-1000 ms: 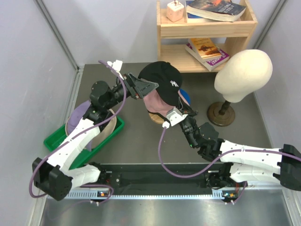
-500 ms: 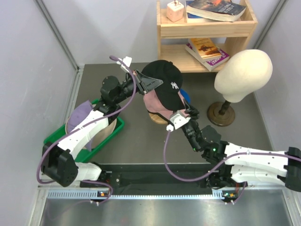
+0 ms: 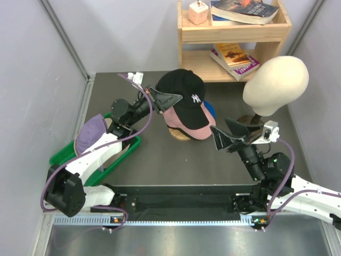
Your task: Stack the hats
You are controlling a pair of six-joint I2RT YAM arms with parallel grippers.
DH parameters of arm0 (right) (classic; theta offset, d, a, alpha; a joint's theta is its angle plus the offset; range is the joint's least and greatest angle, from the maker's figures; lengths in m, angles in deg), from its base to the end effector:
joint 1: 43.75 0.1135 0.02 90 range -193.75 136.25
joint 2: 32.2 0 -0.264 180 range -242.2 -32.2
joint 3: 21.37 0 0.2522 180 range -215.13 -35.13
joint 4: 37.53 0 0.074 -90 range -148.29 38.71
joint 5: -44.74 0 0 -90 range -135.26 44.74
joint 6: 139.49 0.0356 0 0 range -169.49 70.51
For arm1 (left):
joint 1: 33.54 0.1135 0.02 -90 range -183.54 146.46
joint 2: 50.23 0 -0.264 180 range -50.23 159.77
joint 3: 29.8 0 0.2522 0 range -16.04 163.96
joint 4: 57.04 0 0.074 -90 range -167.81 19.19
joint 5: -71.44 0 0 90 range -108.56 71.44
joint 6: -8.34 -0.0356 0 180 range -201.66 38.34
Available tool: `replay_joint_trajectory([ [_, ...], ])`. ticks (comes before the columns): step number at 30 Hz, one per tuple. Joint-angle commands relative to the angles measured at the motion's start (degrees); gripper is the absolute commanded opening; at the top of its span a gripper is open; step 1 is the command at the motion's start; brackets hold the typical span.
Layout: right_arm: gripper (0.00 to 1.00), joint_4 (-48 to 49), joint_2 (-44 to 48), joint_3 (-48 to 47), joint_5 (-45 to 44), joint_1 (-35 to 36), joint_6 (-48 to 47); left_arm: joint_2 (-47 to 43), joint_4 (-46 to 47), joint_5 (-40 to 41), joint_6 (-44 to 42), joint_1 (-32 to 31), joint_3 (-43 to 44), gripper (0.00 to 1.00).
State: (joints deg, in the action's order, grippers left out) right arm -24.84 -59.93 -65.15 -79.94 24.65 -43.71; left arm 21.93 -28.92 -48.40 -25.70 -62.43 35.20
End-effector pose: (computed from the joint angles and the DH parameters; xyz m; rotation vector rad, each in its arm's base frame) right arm 0.0627 0.1034 0.3557 -0.0736 1.2007 0.8188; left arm 0.2430 -0.1543 0.3709 0.1897 1.4142 -1.5667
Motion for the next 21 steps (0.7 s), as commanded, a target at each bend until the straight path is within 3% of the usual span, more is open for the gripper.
replay_joint_trajectory([
  [1, 0.82, 6.7, 1.1, 4.3, 2.4, 0.6, 23.8, -3.8, 8.9, -0.5, -2.1, -1.2, -0.6, 0.0],
  [7, 0.84, 20.3, -1.7, 10.4, 4.7, 0.6, 40.4, -5.9, 12.1, 0.8, -4.7, -2.8, -1.2, 0.0],
  [10, 0.85, 26.6, -3.5, 11.8, 5.9, 0.6, 43.1, -6.3, 12.0, 1.3, -5.1, -3.2, -1.0, 0.0],
  [21, 0.9, 29.1, -4.2, 12.5, 5.7, -0.5, 48.1, -6.6, 18.2, 1.7, -4.7, -5.4, -2.7, 0.0],
])
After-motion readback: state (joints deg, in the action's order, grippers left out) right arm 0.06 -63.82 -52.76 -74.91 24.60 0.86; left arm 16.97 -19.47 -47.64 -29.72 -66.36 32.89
